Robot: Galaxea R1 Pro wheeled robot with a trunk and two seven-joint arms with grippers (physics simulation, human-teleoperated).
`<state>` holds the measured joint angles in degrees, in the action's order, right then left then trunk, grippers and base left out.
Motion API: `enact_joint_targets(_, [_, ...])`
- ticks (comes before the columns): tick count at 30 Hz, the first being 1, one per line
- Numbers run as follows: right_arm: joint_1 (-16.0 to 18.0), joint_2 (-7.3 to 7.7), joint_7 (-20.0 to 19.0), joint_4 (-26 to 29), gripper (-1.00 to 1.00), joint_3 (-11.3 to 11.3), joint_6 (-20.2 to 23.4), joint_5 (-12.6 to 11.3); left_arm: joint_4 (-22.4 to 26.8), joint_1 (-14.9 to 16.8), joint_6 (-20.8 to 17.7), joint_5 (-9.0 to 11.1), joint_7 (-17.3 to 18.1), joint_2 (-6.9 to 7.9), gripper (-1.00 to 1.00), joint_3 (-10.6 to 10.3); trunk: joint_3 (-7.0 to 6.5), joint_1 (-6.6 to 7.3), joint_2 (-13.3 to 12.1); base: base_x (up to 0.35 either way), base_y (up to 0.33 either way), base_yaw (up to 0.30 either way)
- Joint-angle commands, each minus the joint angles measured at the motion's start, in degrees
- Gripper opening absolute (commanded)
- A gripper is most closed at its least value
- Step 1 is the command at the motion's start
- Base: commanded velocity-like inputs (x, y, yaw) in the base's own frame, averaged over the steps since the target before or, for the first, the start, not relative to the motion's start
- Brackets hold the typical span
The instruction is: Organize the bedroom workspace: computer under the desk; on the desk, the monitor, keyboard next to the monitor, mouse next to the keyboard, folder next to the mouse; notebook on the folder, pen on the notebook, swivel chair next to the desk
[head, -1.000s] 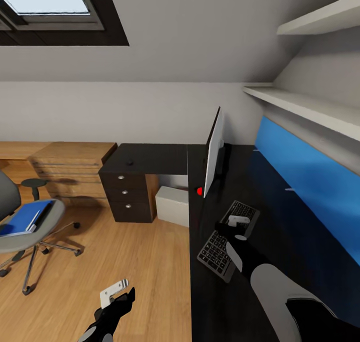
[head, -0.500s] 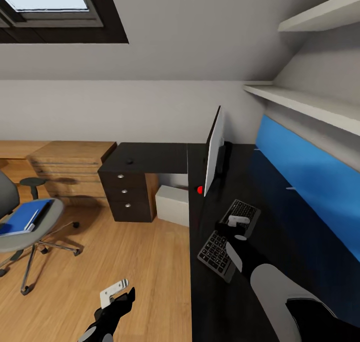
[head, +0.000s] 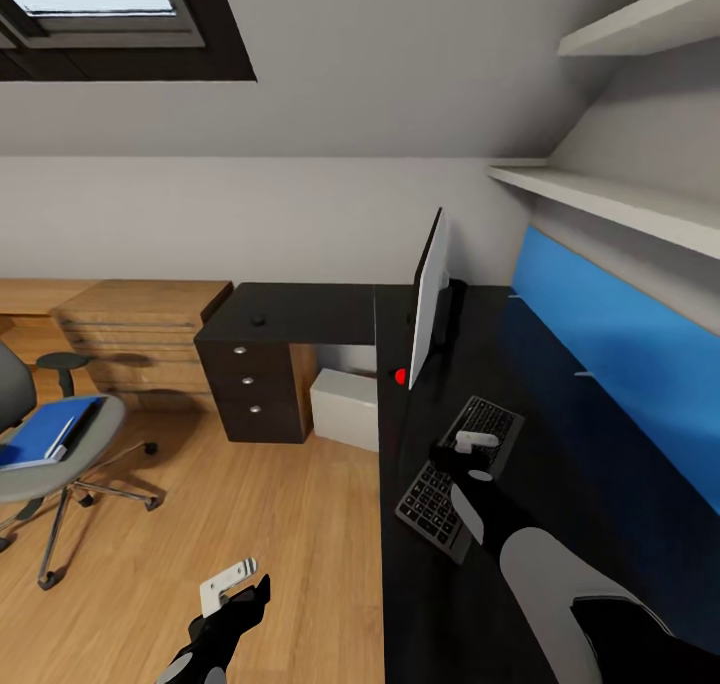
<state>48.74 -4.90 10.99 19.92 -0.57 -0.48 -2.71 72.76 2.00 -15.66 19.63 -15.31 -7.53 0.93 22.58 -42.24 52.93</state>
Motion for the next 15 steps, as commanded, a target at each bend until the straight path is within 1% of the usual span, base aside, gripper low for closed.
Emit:
enact_joint_targets(1, [0.0, -0.04, 0.1, 0.0, 1.00, 0.0, 0.0, -0.3, 0.1, 0.0, -0.2, 0.6, -0.2, -0.03, 1.00, 0.0, 0.25, -0.23, 0.5, 0.000, 0.000, 0.000])
enact_joint_targets(10, [0.0, -0.19, 0.2, 0.2, 1.00, 0.0, 0.0, -0.2, 0.1, 0.0, -0.2, 0.6, -0.2, -0.03, 1.00, 0.0, 1.88, -2.21, 4.1, 0.000, 0.000, 0.004])
enact_joint_targets(15, [0.0, -0.20, 0.2, 0.2, 1.00, 0.0, 0.0, -0.2, 0.1, 0.0, -0.2, 0.6, -0.2, -0.03, 1.00, 0.0, 2.87, -3.31, 6.1, 0.000, 0.000, 0.074])
